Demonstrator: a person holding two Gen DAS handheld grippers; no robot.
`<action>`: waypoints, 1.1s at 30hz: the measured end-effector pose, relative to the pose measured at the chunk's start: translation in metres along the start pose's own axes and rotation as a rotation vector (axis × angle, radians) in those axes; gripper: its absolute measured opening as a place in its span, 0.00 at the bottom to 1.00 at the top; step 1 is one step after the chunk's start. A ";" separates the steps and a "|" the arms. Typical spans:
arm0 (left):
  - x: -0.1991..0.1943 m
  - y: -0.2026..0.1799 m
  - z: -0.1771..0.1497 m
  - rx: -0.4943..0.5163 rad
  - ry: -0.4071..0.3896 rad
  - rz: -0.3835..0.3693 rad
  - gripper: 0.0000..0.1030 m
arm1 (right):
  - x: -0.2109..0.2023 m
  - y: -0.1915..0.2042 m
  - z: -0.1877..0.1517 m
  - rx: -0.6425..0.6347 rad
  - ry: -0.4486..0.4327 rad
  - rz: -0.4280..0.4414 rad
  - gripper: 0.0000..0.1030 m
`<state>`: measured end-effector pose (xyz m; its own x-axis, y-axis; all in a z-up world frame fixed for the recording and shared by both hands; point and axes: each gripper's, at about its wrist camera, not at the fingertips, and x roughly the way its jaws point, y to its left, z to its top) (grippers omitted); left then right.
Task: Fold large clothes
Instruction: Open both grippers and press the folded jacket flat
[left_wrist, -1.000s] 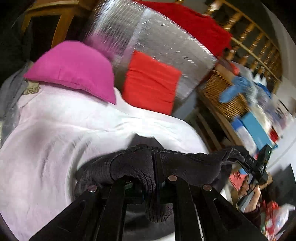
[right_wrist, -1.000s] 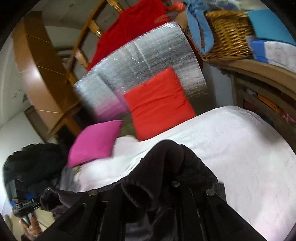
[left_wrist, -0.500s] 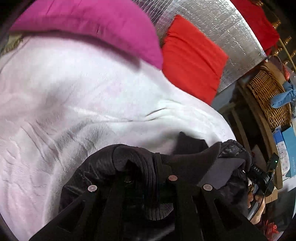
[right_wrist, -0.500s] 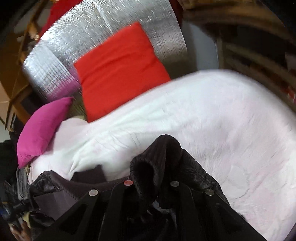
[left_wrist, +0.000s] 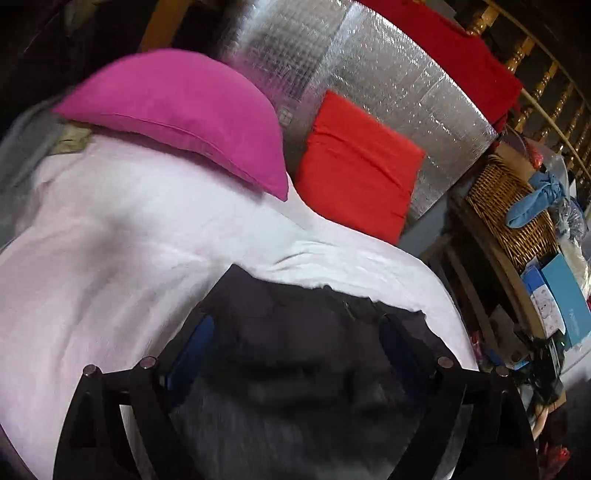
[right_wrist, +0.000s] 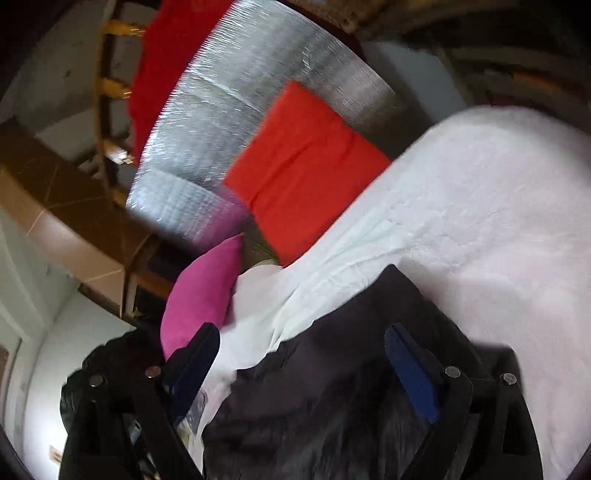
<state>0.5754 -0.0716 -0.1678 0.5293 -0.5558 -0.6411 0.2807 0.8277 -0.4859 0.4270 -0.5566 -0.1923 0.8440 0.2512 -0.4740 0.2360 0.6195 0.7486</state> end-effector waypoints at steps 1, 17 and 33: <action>-0.015 -0.005 -0.013 -0.002 -0.012 -0.016 0.88 | -0.014 0.007 -0.009 -0.020 -0.004 0.000 0.90; -0.083 0.011 -0.143 -0.050 -0.085 0.264 0.90 | -0.128 -0.042 -0.119 0.131 -0.052 -0.039 0.91; 0.024 0.101 -0.076 -0.131 0.245 -0.009 0.90 | -0.023 -0.135 -0.021 0.061 0.312 -0.064 0.91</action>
<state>0.5553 -0.0074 -0.2771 0.3133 -0.5780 -0.7535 0.1702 0.8148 -0.5542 0.3655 -0.6306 -0.2924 0.6404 0.4352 -0.6328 0.3201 0.5977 0.7350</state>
